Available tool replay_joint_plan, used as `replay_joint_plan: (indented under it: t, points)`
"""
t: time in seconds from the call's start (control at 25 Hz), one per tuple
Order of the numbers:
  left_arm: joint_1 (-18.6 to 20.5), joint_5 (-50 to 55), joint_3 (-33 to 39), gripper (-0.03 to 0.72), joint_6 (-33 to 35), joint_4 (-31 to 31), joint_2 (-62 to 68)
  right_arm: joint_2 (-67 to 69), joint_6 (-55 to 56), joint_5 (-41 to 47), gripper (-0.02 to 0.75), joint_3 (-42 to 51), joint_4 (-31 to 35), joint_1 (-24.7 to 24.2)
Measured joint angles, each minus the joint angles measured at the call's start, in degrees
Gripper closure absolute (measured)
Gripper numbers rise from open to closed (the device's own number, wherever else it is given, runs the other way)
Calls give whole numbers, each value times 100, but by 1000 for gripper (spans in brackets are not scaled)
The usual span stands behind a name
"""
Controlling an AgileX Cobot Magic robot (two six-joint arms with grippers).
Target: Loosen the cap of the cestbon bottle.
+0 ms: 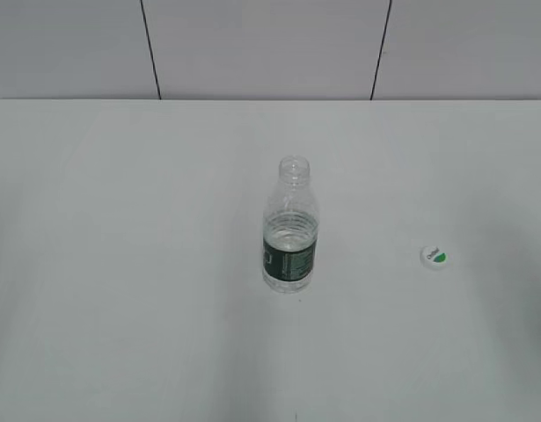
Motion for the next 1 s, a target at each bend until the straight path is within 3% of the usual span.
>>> replay_joint_plan:
  t: [0.36, 1.0]
  points:
    - [0, 493, 109, 165, -17, 0, -1256, -1334, 0, -95, 150, 1197, 16, 0]
    - [0, 154, 252, 165, -22, -213, -3578, -4421, -24, -34, 150, 1278, -59, 0]
